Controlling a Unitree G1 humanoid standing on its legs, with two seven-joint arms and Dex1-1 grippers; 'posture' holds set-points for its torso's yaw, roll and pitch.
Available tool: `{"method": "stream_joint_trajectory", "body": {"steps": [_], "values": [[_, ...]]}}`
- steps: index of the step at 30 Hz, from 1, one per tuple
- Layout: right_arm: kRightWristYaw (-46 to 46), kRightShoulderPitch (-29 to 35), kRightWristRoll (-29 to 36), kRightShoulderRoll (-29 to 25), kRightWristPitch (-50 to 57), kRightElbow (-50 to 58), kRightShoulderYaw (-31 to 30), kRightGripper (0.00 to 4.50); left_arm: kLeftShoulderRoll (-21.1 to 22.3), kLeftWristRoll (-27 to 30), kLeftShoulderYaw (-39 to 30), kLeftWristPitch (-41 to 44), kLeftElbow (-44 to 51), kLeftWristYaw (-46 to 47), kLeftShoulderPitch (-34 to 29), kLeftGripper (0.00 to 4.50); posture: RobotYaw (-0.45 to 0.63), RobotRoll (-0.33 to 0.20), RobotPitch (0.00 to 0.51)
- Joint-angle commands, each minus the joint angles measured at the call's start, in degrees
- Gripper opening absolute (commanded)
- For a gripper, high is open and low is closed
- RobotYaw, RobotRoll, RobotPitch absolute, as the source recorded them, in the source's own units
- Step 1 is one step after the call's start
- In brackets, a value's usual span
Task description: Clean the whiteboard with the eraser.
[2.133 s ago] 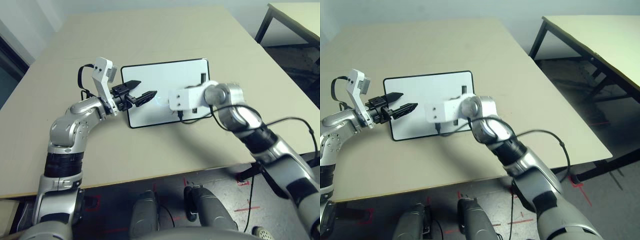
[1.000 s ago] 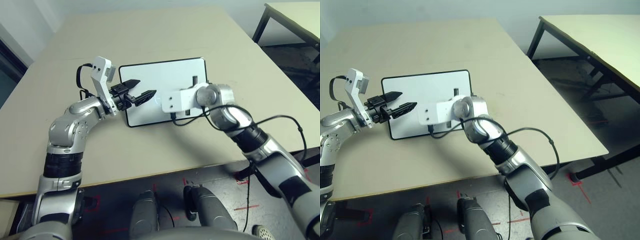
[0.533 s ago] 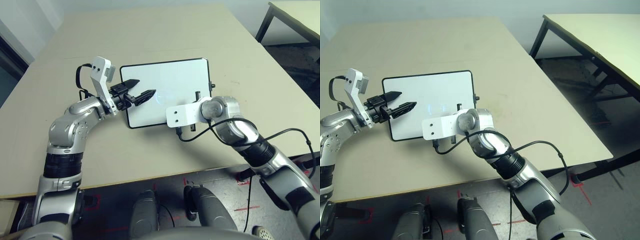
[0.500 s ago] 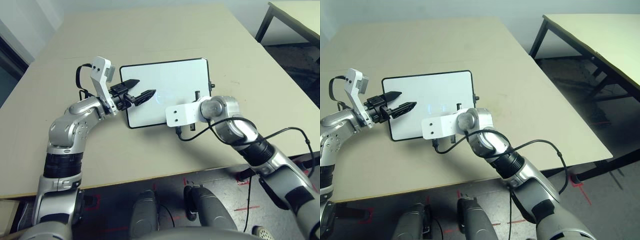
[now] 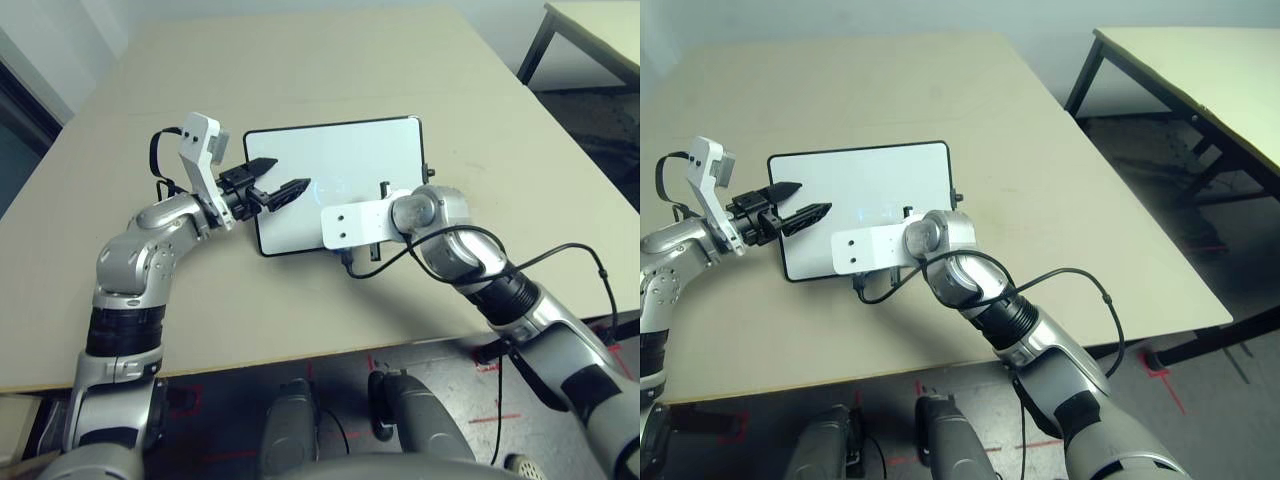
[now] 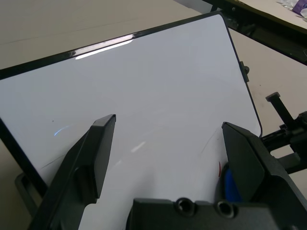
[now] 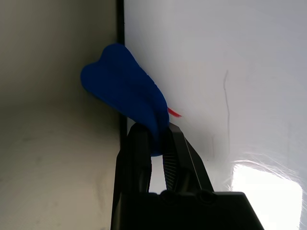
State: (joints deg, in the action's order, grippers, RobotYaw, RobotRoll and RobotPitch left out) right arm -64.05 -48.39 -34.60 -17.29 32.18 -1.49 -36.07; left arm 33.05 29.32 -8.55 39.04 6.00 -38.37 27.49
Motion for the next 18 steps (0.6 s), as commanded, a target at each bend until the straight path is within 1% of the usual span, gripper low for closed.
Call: {"method": "stream_joint_trajectory", "body": {"steps": [1, 4, 7, 9, 12, 15, 18], "values": [[3.4, -2.6, 0.8, 1.8, 0.1, -4.1, 1.4, 0.31, 0.4, -0.3, -0.4, -0.6, -0.5, -0.2, -0.6, 4.50, -0.03, 0.000, 0.137], [4.6, -2.8, 1.3, 2.3, -0.2, -5.3, 1.3, 0.31, 0.3, -0.3, -0.3, -0.9, -0.9, -0.2, -0.3, 4.50, -0.03, 0.000, 0.136], [2.2, -1.1, 1.3, 1.1, 1.3, -3.7, -0.4, 0.31, 0.3, -0.4, -0.3, -1.1, -1.0, -0.1, -0.3, 4.50, -0.03, 0.000, 0.136], [0.3, 0.4, 0.6, -0.8, 1.3, -1.9, -1.7, 0.31, 0.3, -0.4, -0.3, -1.1, -0.9, -0.1, -0.5, 4.50, -0.03, 0.000, 0.136], [-0.2, 1.2, 0.9, -1.5, 1.4, -1.1, -1.7, 0.31, 0.3, -0.4, -0.3, -1.2, -1.0, -0.1, -0.5, 4.50, -0.03, 0.000, 0.137], [1.2, 0.0, 0.5, -1.3, 1.0, -2.7, -1.0, 0.31, 0.3, -0.4, -0.3, -1.3, -1.1, -0.1, -0.5, 4.50, -0.03, 0.000, 0.136], [5.0, -2.3, -0.4, -1.3, -1.0, -6.1, 0.5, 0.31, 0.3, -0.4, -0.3, -1.3, -1.0, -0.1, -0.5, 4.50, -0.03, 0.000, 0.135]]}}
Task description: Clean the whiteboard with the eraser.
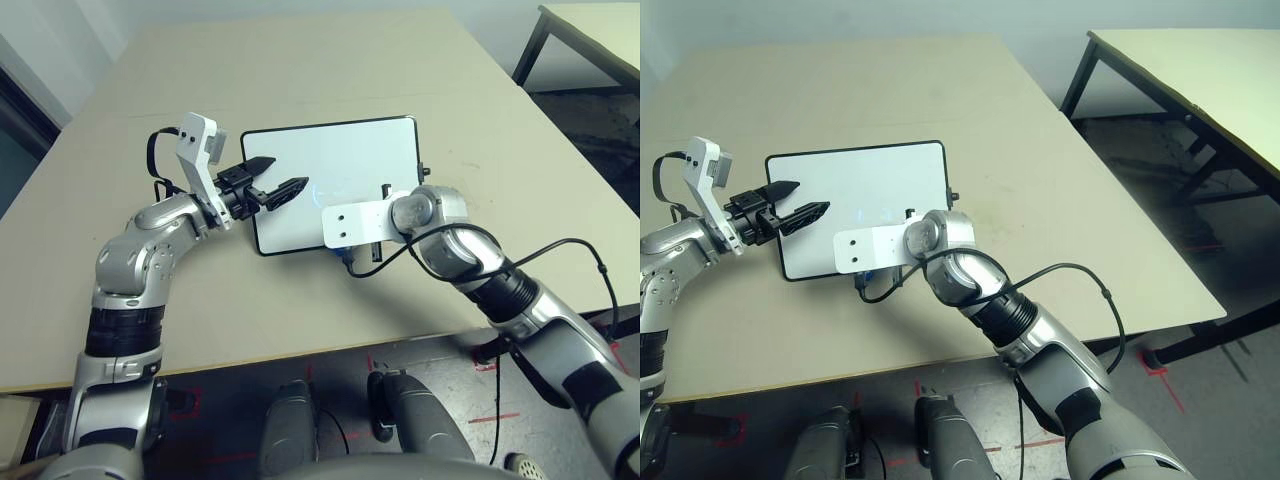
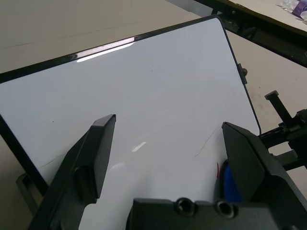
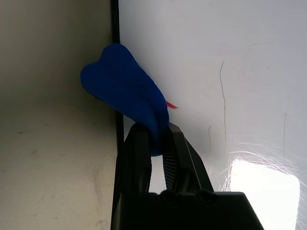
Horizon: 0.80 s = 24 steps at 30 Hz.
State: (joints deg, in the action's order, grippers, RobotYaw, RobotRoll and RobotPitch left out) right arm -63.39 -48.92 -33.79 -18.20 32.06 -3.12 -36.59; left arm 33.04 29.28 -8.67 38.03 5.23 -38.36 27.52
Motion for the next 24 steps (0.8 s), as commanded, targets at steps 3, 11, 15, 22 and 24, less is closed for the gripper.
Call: {"method": "stream_joint_trajectory", "body": {"steps": [3, 11, 15, 22, 24], "values": [[7.3, -4.5, -0.7, 0.0, -1.9, -7.5, 2.6, 0.31, 0.4, -0.4, -0.2, -0.5, -0.4, -0.2, -0.6, 4.50, -0.03, 0.000, 0.132], [5.1, -0.8, -2.8, -3.6, -4.5, -1.0, -1.6, 0.31, 0.0, -0.4, 0.3, -0.7, -0.8, -0.3, 0.4, 4.50, -0.04, 0.000, 0.124], [3.9, 2.2, -4.7, -6.6, -5.9, 0.9, -2.7, 0.31, 0.1, -0.4, 0.4, -0.7, -0.7, -0.4, 0.3, 4.50, -0.03, 0.000, 0.124], [7.8, -2.4, -4.3, -2.6, -6.0, -4.2, 0.0, 0.31, 0.4, -0.3, 0.2, -0.4, -0.2, -0.3, -0.2, 4.50, -0.03, 0.000, 0.129], [9.4, -4.0, -3.8, -0.9, -6.5, -5.7, 0.9, 0.31, 0.4, -0.2, 0.2, -0.3, 0.0, -0.3, -0.3, 4.50, -0.03, 0.000, 0.130]]}}
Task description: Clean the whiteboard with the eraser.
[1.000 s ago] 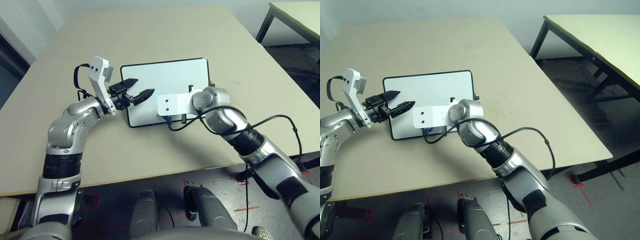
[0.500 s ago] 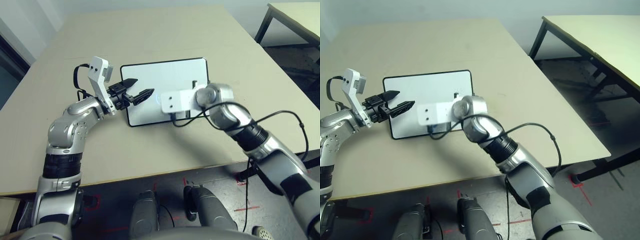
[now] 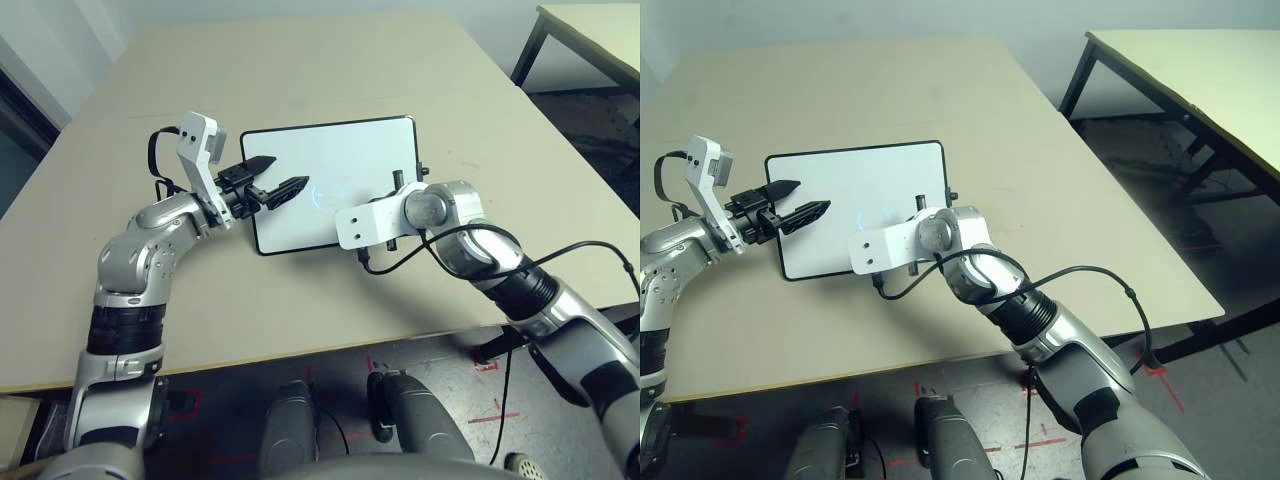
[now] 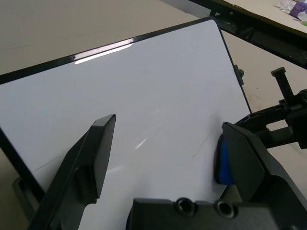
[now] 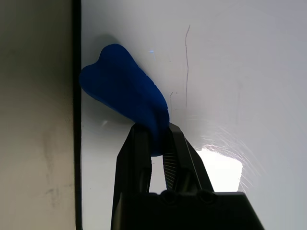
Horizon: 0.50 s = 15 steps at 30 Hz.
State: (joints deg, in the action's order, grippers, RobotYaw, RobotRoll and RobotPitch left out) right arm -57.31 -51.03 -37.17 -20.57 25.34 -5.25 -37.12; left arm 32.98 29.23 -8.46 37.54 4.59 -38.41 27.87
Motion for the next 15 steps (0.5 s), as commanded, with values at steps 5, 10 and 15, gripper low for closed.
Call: {"method": "stream_joint_trajectory", "body": {"steps": [5, 10, 15], "values": [[1.8, -0.2, -0.5, 1.1, -0.7, -1.8, -0.2, 0.31, 0.5, 0.0, -0.1, 0.3, 0.8, -0.1, -0.7, 4.50, -0.03, 0.000, 0.133], [-3.5, 5.7, -2.4, -4.1, -0.8, 4.8, -2.9, 0.31, 0.5, 0.0, -0.2, 0.4, 0.9, 0.0, -1.1, 4.50, -0.03, 0.000, 0.136], [0.4, 2.6, -2.4, -1.2, -0.7, 1.0, 0.0, 0.31, 0.4, 0.1, -0.3, 0.4, 1.0, 0.0, -1.2, 4.50, -0.04, 0.000, 0.139]]}}
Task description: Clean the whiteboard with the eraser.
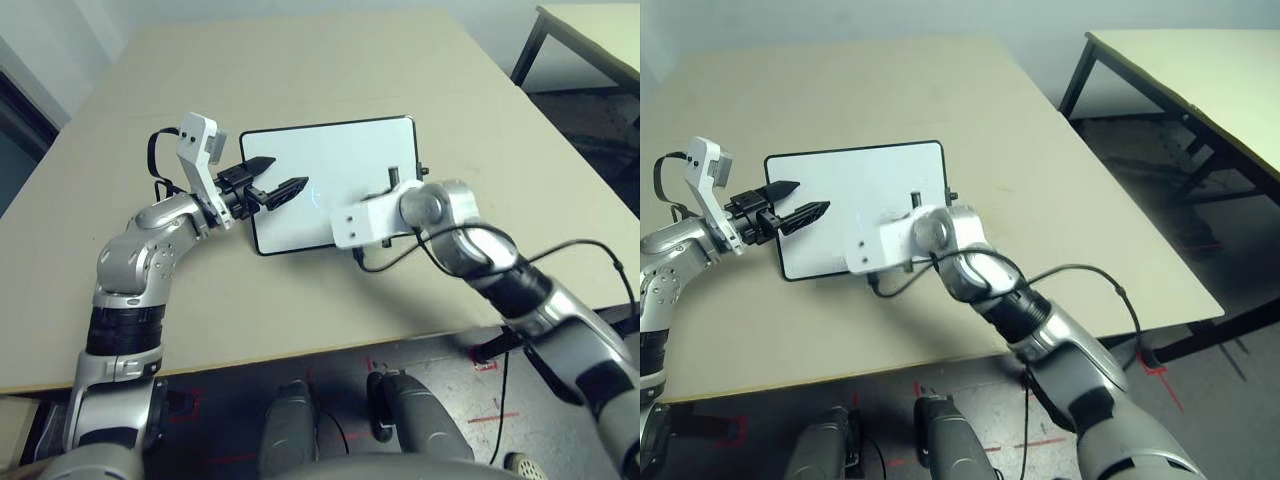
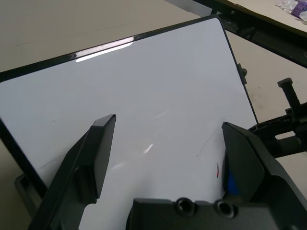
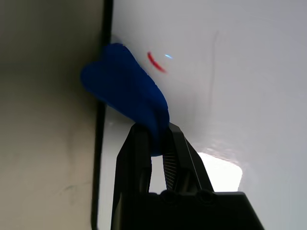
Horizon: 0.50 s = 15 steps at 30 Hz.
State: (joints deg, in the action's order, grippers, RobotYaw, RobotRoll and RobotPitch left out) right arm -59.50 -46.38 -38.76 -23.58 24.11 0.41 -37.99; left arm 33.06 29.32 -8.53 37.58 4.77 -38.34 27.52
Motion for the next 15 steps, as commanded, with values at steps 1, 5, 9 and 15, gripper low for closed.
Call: {"method": "stream_joint_trajectory", "body": {"steps": [1, 5, 9, 15], "values": [[3.8, -3.5, -0.5, 3.1, 0.7, -6.3, 1.6, 0.31, 0.3, 0.0, -0.2, 0.4, 0.8, -0.1, -0.9, 4.50, -0.04, 0.000, 0.139], [7.8, -7.2, 0.7, 6.5, -0.6, -11.0, 3.5, 0.30, 0.2, 0.0, -0.1, 0.4, 0.8, 0.1, -0.7, 4.50, -0.03, 0.000, 0.139], [9.0, -4.8, 1.4, 6.5, -2.6, -8.9, 3.4, 0.30, 0.0, 0.0, -0.2, 0.4, 0.9, 0.3, -0.7, 4.50, -0.03, 0.000, 0.140], [9.4, 0.0, 0.0, 2.3, -8.2, -6.3, 2.1, 0.30, 0.0, 0.1, -0.3, 0.4, 1.0, 0.4, -0.8, 4.50, -0.03, 0.000, 0.143]]}}
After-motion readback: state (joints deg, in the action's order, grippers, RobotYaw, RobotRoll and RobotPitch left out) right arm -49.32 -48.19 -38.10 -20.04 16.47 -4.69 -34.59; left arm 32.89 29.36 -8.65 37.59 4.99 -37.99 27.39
